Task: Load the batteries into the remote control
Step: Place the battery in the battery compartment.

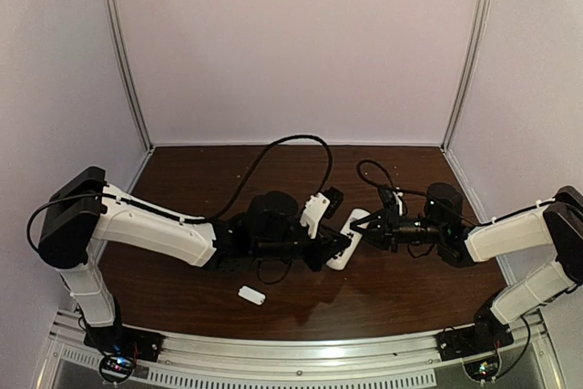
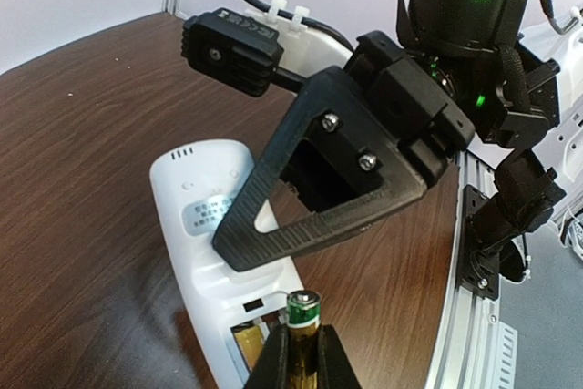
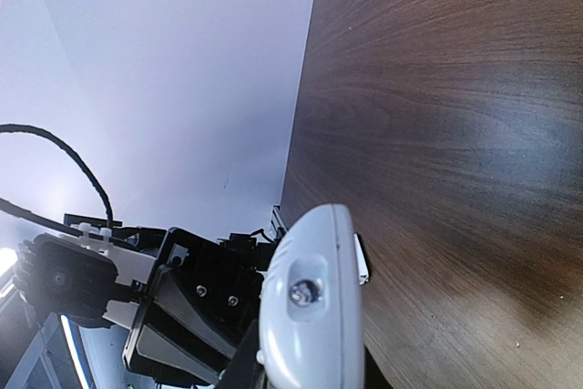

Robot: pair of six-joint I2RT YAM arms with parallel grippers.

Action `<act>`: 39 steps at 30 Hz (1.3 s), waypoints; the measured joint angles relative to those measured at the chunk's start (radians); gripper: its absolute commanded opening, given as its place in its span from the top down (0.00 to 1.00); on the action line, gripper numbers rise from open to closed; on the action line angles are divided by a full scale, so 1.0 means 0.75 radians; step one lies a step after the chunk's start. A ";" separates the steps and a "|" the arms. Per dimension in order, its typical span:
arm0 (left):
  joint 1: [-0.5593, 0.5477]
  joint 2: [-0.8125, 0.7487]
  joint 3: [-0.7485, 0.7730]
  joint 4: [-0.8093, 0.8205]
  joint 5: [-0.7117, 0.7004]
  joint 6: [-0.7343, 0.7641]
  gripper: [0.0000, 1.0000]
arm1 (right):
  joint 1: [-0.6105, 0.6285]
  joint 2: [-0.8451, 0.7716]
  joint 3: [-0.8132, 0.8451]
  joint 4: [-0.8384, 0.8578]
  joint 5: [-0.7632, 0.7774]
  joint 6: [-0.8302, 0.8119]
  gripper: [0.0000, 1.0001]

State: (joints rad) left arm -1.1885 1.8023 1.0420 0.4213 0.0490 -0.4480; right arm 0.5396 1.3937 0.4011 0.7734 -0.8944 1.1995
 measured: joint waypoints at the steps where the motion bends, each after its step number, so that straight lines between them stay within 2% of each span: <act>1: 0.000 0.000 0.002 -0.006 -0.002 -0.006 0.91 | 0.000 0.000 0.000 -0.001 0.000 -0.001 1.00; 5: 0.000 0.000 0.018 -0.037 -0.009 -0.025 0.88 | 0.002 0.000 0.000 -0.001 0.001 -0.004 1.00; 12: 0.005 0.000 0.023 -0.058 -0.010 -0.065 0.72 | 0.003 0.000 0.000 -0.017 0.007 -0.020 1.00; 19: 0.020 0.000 0.040 -0.097 -0.015 -0.079 0.63 | 0.003 0.000 -0.001 -0.036 0.012 -0.030 1.00; 27: 0.050 -0.043 0.016 -0.155 -0.019 -0.015 0.49 | 0.005 0.000 -0.001 -0.043 0.000 -0.057 1.00; 31: 0.086 -0.211 -0.078 -0.186 0.030 0.186 0.50 | 0.007 0.000 0.000 -0.076 -0.012 -0.095 1.00; 35: 0.099 -0.339 -0.094 -0.216 0.147 0.474 0.64 | 0.024 0.000 0.001 -0.106 -0.027 -0.131 1.00; 39: 0.079 -0.339 -0.073 -0.294 0.263 0.741 0.74 | 0.062 0.013 0.011 -0.124 -0.048 -0.160 1.00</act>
State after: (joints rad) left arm -1.1290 1.5482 0.9874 0.2005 0.2462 0.1078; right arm 0.5858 1.4036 0.4095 0.6804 -0.9306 1.0798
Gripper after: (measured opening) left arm 0.314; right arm 0.216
